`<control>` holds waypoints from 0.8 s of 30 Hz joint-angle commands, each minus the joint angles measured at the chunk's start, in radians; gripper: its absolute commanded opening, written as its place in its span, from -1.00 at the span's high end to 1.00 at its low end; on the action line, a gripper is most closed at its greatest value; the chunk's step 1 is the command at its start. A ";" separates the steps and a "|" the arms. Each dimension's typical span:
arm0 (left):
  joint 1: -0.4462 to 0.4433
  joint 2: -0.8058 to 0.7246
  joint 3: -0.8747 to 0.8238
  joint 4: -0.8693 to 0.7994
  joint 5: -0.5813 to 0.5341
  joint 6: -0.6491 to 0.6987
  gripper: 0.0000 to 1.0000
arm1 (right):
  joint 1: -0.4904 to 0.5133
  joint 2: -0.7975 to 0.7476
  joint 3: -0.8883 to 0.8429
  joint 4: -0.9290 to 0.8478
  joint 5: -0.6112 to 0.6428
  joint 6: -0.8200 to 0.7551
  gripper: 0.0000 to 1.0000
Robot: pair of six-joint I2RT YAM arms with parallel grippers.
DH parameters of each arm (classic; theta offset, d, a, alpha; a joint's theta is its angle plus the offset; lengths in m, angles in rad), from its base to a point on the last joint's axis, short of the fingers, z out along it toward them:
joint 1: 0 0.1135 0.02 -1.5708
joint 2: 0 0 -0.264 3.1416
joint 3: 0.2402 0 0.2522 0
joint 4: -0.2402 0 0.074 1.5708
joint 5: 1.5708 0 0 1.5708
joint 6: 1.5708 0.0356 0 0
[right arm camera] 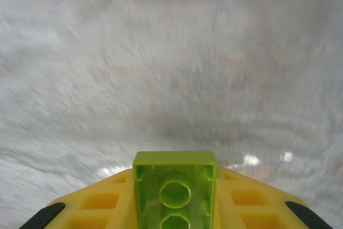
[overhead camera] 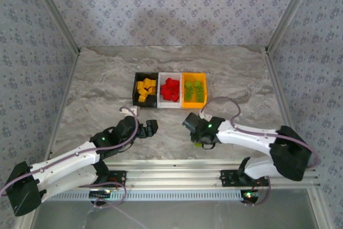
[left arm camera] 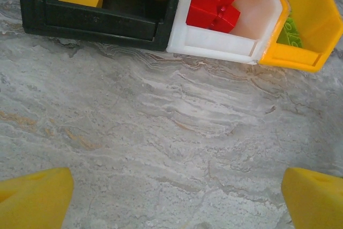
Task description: Sort the legos into containers by color
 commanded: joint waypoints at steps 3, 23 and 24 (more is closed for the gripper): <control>-0.005 0.007 0.032 -0.025 -0.040 -0.014 -0.99 | -0.196 0.041 0.190 0.097 0.035 -0.278 0.42; -0.005 0.005 0.069 -0.099 -0.105 -0.004 -0.99 | -0.390 0.410 0.671 0.196 0.088 -0.493 -0.48; -0.005 0.008 0.075 -0.097 -0.110 0.003 -0.99 | -0.388 0.367 0.636 0.221 0.089 -0.492 -0.51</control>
